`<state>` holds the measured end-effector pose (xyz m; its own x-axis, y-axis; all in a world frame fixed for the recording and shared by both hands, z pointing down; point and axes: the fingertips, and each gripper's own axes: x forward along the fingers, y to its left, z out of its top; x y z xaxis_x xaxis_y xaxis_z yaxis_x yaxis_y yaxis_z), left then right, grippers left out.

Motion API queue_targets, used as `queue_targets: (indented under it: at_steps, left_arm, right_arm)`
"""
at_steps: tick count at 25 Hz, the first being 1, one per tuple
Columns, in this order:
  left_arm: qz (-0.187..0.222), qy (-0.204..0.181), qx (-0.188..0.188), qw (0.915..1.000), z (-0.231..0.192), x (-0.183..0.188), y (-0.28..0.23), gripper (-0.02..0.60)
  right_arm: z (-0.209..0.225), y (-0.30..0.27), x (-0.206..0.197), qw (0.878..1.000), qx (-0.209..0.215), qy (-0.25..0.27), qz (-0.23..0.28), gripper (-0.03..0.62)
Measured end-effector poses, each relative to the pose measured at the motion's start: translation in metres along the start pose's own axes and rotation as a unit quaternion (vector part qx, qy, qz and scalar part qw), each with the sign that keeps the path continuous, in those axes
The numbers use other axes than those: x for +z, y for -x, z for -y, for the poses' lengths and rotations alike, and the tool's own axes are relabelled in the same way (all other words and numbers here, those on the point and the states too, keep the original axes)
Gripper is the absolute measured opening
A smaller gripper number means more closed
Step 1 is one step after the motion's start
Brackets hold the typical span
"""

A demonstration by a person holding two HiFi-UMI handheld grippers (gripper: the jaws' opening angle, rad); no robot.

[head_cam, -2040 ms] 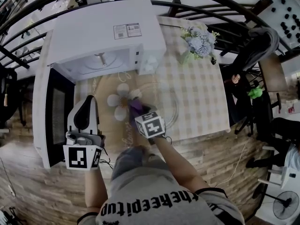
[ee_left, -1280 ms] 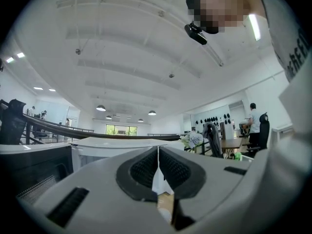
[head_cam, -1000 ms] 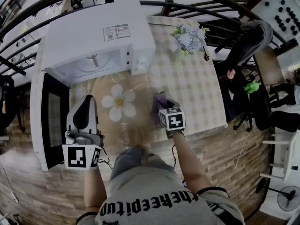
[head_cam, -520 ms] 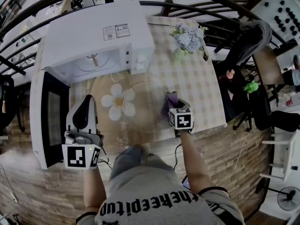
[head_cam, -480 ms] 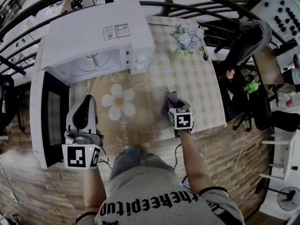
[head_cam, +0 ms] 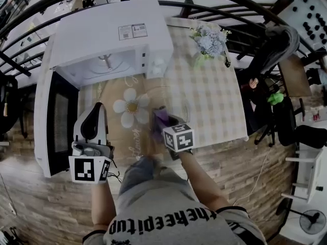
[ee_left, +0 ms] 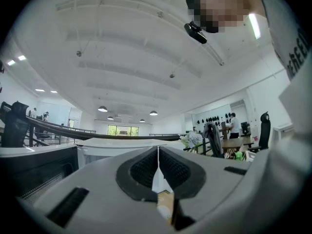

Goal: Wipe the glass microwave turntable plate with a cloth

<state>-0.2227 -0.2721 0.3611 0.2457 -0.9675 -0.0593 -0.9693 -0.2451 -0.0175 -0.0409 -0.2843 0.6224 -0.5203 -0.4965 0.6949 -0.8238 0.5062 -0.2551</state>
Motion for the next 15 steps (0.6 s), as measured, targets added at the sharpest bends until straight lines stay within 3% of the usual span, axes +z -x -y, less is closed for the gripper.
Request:
queue_targets:
  at_steps: [4, 8, 15]
  left_arm:
    - [0.000, -0.002, 0.008, 1.0000, -0.003, 0.002, 0.005, 0.011]
    - [-0.001, -0.002, 0.014, 0.9999, -0.006, 0.002, 0.008, 0.011]
    - [-0.001, 0.001, 0.009, 1.0000, 0.000, 0.002, 0.005, 0.011]
  right_arm:
    - [-0.054, -0.020, -0.012, 0.998, 0.057, 0.022, -0.022, 0.109]
    - [-0.060, -0.030, -0.024, 0.995, 0.047, 0.076, -0.033, 0.109]
    - [-0.047, -0.021, -0.028, 0.996, 0.041, 0.071, -0.037, 0.109]
